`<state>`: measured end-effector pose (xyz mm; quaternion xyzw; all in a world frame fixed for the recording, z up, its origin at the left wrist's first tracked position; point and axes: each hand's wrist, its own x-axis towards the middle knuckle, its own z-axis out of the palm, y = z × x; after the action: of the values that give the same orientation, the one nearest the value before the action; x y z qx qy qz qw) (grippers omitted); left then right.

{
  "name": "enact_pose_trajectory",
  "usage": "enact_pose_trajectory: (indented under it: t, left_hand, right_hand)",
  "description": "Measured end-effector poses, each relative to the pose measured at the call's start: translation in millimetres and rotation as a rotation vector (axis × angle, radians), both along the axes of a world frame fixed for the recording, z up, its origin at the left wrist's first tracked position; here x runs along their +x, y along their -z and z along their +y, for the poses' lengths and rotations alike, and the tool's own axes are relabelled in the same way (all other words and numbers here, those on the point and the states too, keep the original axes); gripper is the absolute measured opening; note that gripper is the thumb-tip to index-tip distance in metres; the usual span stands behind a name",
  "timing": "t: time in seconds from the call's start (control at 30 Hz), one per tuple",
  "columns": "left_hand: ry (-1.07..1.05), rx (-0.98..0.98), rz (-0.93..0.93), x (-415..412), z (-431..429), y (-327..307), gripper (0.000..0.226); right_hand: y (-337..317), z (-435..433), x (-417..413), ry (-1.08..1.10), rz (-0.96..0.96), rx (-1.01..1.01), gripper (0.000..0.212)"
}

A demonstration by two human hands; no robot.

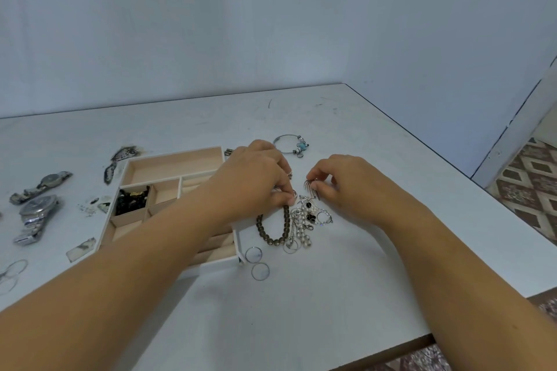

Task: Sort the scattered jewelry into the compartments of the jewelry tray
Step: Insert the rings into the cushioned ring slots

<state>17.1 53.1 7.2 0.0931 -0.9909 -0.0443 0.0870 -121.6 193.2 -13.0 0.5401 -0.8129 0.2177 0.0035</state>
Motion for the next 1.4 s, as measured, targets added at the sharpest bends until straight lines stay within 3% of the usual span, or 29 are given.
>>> enact_pose_trajectory:
  t: [0.2, 0.47, 0.7, 0.9, 1.07, 1.27, 1.4]
  left_hand:
    - [0.015, -0.122, -0.053, -8.6, 5.2, -3.9, 0.02]
    - [-0.035, 0.038, 0.128, 12.7, -13.7, -3.2, 0.01]
    - [-0.163, 0.102, 0.18, 46.9, -30.4, -11.2, 0.008]
    - [-0.214, 0.099, 0.263, 61.2, -34.6, -5.0, 0.029]
    - [-0.247, 0.114, 0.269, 72.2, -48.8, -4.7, 0.03]
    - [-0.265, 0.161, 0.293, 82.1, -56.2, -4.6, 0.007]
    - [-0.209, 0.17, 0.276, 80.1, -47.0, -2.0, 0.006]
  right_hand:
    - [1.0, 0.2, 0.5, 0.005, -0.015, 0.002, 0.014]
    - [1.8, 2.6, -0.6, -0.018, -0.051, -0.004, 0.014]
    - [0.0, -2.8, 6.5, -0.067, -0.043, 0.018, 0.016]
    - [-10.5, -9.1, 11.1, -0.097, 0.006, 0.086, 0.018]
    - [-24.3, -20.4, 15.6, -0.156, 0.004, 0.099, 0.016]
    - [-28.0, -42.5, 22.0, -0.186, 0.0, 0.118, 0.019]
    - [-20.5, -46.9, 29.1, -0.2, -0.025, 0.126, 0.022]
